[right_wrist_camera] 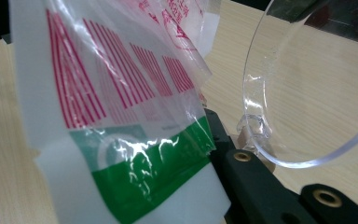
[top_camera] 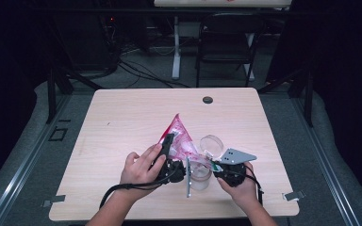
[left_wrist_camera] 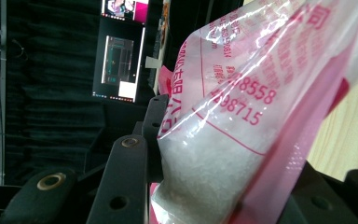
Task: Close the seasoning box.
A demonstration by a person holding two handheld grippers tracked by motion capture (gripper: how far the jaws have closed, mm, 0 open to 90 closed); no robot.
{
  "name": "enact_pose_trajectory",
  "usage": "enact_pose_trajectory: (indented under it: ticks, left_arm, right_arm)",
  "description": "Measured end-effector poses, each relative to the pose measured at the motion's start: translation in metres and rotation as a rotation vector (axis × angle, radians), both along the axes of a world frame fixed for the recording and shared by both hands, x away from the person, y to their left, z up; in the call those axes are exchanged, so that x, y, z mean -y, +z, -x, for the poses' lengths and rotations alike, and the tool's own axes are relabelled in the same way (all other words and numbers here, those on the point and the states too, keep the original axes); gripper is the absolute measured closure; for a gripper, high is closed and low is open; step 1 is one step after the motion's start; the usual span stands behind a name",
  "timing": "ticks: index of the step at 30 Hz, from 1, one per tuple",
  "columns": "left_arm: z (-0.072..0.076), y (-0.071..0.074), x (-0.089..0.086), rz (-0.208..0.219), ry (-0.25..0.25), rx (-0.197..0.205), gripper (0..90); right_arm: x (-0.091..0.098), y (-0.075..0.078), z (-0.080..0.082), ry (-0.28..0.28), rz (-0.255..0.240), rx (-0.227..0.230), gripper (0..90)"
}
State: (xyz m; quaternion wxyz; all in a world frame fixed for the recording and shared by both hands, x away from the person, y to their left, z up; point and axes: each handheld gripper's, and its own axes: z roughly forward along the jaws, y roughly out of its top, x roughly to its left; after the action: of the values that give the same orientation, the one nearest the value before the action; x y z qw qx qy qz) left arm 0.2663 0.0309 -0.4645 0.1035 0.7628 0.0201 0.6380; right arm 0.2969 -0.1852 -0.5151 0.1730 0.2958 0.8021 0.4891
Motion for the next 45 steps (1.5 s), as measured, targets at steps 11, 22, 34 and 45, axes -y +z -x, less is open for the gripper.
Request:
enact_pose_trajectory:
  ticks: [11,22,34,45]
  left_arm:
    - [0.0007,-0.0002,0.001,-0.001,-0.004,-0.006,66.6]
    - [0.0012,0.0007,0.002,-0.005,-0.008,-0.004,66.6]
    - [0.0014,0.001,0.0023,-0.003,-0.007,-0.004,66.6]
    - [0.0016,0.0013,0.0024,0.002,-0.01,-0.003,66.6]
  right_arm:
    - [0.0006,-0.001,-0.0009,0.0,0.001,-0.003,90.0]
    - [0.0011,-0.002,-0.0022,-0.004,0.001,-0.005,90.0]
    - [0.0015,-0.0019,-0.0024,-0.006,0.003,-0.004,90.0]
    - [0.0016,-0.0015,-0.0019,-0.006,0.004,-0.003,90.0]
